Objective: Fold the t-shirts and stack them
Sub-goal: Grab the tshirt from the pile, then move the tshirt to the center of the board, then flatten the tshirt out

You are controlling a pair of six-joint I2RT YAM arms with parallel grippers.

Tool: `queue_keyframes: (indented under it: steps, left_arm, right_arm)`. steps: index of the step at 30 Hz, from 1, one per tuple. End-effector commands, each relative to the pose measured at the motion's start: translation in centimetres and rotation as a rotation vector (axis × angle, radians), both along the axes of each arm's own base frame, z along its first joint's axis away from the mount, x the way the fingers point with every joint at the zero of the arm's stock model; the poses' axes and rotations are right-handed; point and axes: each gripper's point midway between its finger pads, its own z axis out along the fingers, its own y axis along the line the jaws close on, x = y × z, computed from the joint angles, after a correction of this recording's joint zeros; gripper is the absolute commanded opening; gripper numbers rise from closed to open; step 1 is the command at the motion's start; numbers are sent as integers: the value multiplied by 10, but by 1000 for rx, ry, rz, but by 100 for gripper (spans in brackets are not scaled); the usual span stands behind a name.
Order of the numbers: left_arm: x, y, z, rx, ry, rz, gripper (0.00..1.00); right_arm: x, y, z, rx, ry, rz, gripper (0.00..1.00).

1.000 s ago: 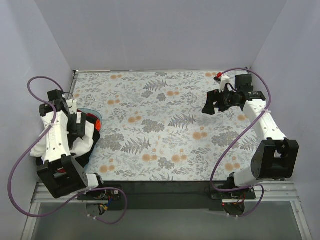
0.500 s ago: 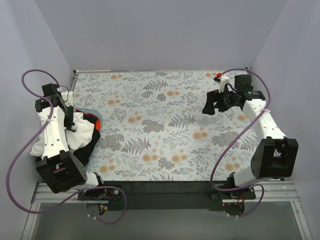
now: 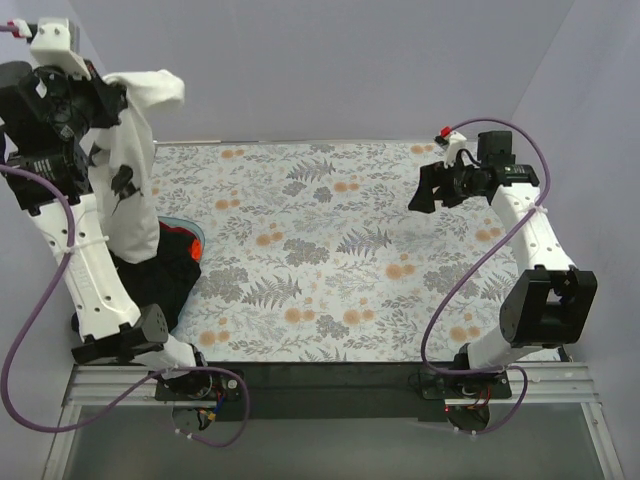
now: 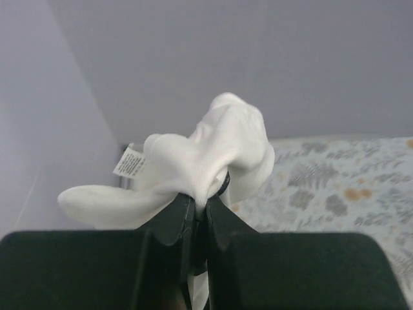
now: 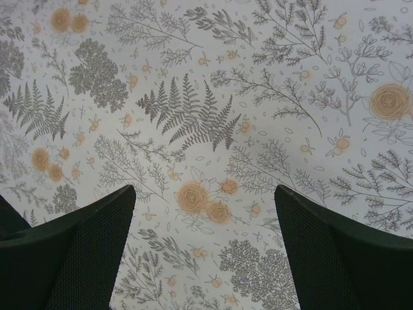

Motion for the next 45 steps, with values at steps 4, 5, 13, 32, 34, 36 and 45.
queue_keyframes:
  steps: [4,5,13,32,34,36,45]
  left_arm:
    - [24,-131,126,-85,-444,-488,0]
    - [26,-141,132,-116,-465,-515,0]
    - [7,-236,164,-293,-613,-867,0]
    - [-32,-227,-196,-435,347,-875,95]
    - [-34,-247,-225,-380,475,-895,95]
    - [-23,-261,-252,-299,544,-921,95]
    - [4,-349,-346,-64,715,-911,86]
  right_arm:
    - [17,-32,37,68,-39,-56,95]
    - [19,-42,41,73,-44,-80,95]
    - [17,-74,60,142,-62,-150,95]
    - [-29,-82,-19,-204,85,-43,93]
    - [-31,-78,-34,-230,123,-21,90]
    - [-28,-74,-49,-216,180,-21,84]
    - [12,-55,-93,-187,332,-21,71]
